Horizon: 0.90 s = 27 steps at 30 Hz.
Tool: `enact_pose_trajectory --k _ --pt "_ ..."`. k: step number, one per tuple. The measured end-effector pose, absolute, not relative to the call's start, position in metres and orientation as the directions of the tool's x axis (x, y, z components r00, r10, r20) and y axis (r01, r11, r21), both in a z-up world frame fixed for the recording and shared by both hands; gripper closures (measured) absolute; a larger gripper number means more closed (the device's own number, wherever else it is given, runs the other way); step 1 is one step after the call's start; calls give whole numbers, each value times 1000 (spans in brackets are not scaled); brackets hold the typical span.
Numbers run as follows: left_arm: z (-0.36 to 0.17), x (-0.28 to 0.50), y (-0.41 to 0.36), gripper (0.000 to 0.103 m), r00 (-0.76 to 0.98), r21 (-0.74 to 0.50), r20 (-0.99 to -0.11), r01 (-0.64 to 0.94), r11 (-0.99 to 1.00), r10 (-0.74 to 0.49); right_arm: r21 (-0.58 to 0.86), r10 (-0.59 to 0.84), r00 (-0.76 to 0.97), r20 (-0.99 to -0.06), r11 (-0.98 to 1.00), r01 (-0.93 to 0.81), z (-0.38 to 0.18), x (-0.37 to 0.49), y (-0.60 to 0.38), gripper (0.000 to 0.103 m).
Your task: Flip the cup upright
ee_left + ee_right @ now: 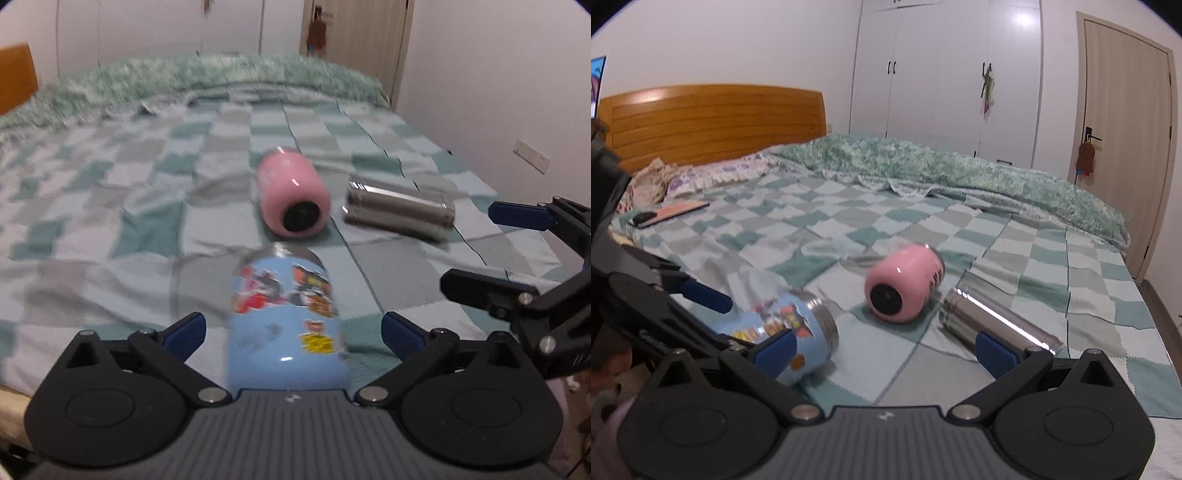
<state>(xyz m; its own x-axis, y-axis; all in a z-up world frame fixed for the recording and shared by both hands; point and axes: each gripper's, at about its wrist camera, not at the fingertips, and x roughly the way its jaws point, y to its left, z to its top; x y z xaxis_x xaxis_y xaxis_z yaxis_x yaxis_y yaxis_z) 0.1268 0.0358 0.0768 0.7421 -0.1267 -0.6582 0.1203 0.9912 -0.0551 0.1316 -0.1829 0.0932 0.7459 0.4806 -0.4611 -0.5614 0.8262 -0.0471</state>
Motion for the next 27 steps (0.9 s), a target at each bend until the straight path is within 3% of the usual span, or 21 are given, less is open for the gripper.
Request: enact_pose_trajectory --k 6,11,17,27 --pt "88 108 83 0 804 -31 -586 105 994 -103 4 485 724 -491 832 -555 106 129 -150 0" --pt "80 107 122 0 819 2 -565 115 993 -94 90 440 667 -601 867 -491 95 143 -111 0" --pt "63 115 150 0 816 9 -561 177 984 -142 205 386 561 -732 911 -358 80 171 -80 0" --pt "46 131 169 0 793 -11 -578 226 974 -191 299 346 431 -833 938 -175 58 216 -57 2"
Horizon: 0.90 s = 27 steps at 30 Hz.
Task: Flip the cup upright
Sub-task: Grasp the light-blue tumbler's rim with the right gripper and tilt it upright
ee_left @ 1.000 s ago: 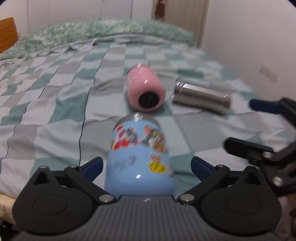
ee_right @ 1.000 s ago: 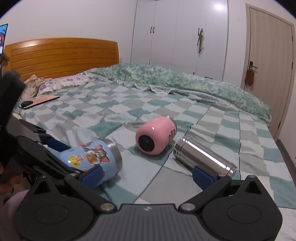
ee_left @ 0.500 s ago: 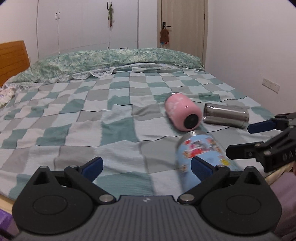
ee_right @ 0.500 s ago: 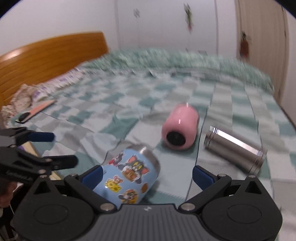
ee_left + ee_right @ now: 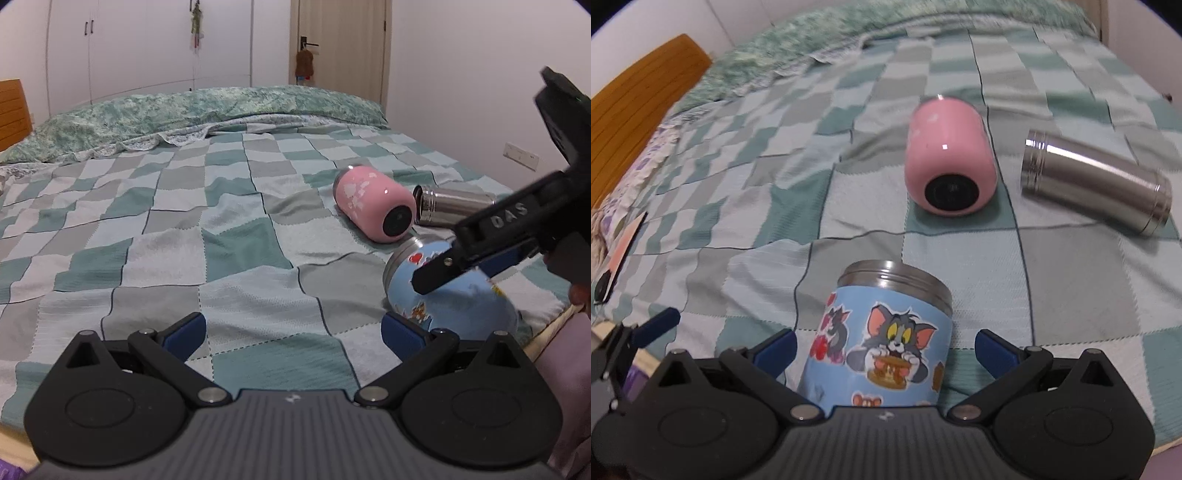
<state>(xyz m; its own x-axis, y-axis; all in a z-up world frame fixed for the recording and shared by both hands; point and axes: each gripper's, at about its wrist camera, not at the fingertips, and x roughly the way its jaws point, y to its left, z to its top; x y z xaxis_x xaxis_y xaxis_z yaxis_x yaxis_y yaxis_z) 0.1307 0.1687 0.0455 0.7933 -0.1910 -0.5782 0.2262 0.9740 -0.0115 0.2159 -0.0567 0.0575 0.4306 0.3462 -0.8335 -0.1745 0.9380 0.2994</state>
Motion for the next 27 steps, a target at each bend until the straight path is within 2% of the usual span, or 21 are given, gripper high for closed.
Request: enact_pose_trajectory --k 2,4,7,18,23,27 --pt "42 133 171 0 787 -6 -585 236 972 -195 290 331 417 -846 943 -162 52 221 -52 8" --pt "39 136 174 0 784 -6 -589 238 971 -195 291 328 403 -854 945 -152 47 226 -50 9" --pt "37 137 176 0 782 -12 -588 248 969 -207 316 347 388 -854 938 -142 43 230 -48 15" --pt "39 136 179 0 782 -8 -585 257 966 -213 399 432 371 -822 902 -166 44 232 -61 17" --pt "42 132 183 0 786 -22 -580 247 969 -214 381 481 501 -720 877 -294 61 208 -62 18" --pt "47 126 186 0 796 -25 -568 237 971 -209 297 512 614 -601 856 -423 76 185 -53 19"
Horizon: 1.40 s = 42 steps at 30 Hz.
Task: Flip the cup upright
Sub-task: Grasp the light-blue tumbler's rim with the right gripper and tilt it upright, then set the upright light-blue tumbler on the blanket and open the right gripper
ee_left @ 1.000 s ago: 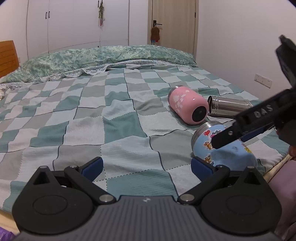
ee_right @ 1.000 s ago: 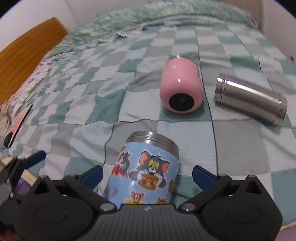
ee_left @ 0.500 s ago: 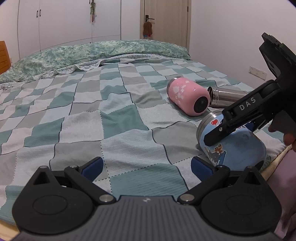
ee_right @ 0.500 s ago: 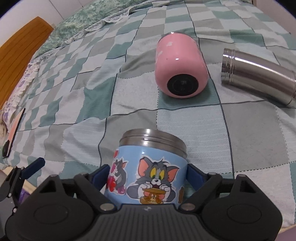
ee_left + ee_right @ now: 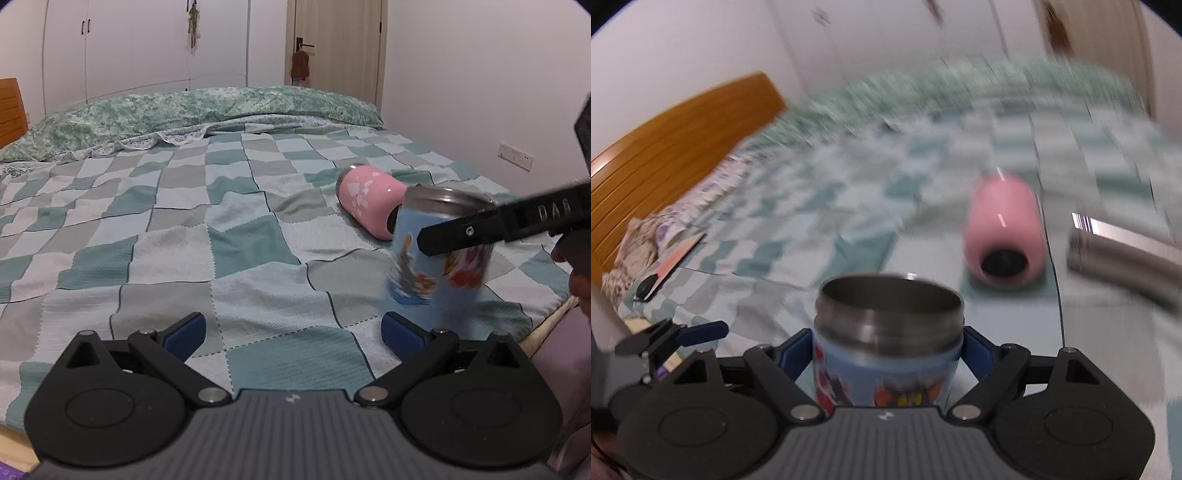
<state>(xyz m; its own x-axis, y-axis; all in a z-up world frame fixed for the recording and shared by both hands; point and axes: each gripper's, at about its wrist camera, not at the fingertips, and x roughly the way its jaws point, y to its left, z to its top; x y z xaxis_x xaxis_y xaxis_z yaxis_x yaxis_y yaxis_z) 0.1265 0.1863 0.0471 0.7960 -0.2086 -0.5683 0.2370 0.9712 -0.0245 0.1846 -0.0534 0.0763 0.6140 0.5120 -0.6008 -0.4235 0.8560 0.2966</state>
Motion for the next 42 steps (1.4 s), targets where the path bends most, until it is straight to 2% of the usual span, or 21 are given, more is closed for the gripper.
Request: enact_pose_trajectory --k 7,14,16,18,25,26,28,32,42 --pt "49 122 192 0 804 -14 -570 196 980 -169 54 494 740 -457 846 -531 78 165 -21 20" --pt "46 120 198 0 810 -24 -569 156 987 -142 -39 495 740 -456 819 -572 68 159 -3 20" --pt "44 118 199 0 810 -29 -571 144 989 -135 -41 495 733 -467 816 -577 57 158 -3 20" --pt "43 116 200 0 809 -36 -573 137 990 -133 -58 505 746 -434 810 -583 52 152 -4 20" --pt "51 103 193 0 831 -36 -544 112 993 -114 -68 526 746 -408 798 -599 49 143 -12 18" --pt "52 100 191 0 836 -35 -537 109 993 -111 -55 536 743 -401 796 -603 50 141 -16 14" --pt "57 92 185 0 850 -32 -515 108 994 -109 -45 544 751 -374 798 -601 52 135 -25 6" --pt "69 74 166 0 881 -50 -455 119 992 -128 -27 559 765 -320 802 -597 60 119 -51 0" --pt "62 37 82 0 942 -98 -310 107 989 -132 -17 493 855 -161 865 -502 77 68 -157 0"
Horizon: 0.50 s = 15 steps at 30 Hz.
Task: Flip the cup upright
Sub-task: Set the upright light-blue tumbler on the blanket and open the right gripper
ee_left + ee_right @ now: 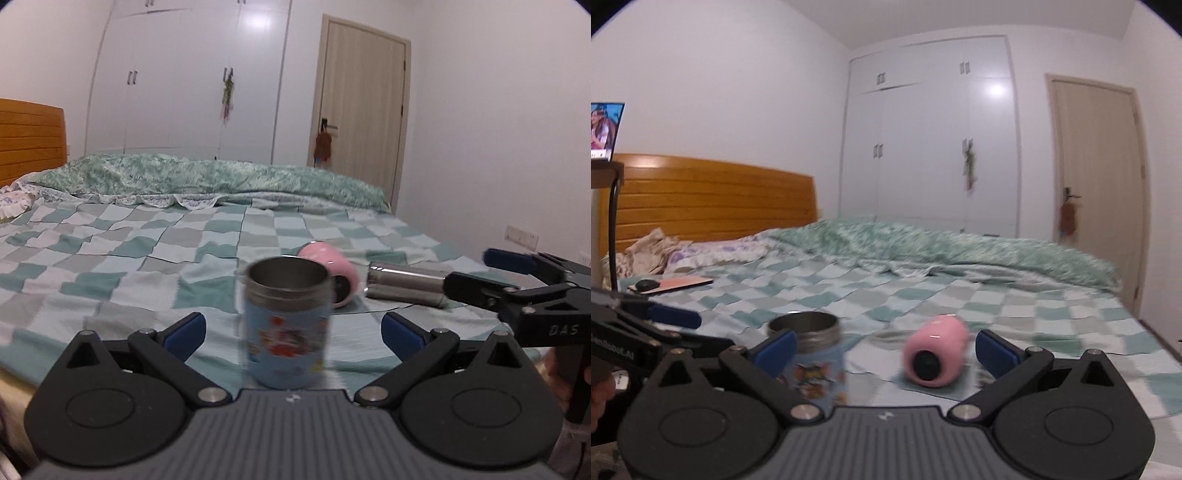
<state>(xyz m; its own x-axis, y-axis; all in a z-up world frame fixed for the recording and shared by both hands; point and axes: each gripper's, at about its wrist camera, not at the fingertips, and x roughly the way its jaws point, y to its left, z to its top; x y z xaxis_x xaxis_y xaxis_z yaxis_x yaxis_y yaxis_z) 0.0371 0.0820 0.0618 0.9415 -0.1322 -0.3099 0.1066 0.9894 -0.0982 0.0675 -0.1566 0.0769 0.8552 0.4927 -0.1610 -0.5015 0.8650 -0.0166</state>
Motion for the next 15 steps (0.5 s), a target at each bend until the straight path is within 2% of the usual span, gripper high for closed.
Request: enact_pose_trajectory --k 10,15 --pt "20 5 15 0 983 -76 -186 -1 997 -13 -67 402 910 -101 910 -410 40 27 -231 0" --pt "6 2 -4 0 987 8 -153 -47 999 48 -88 367 927 -78 924 -373 18 16 -240 0"
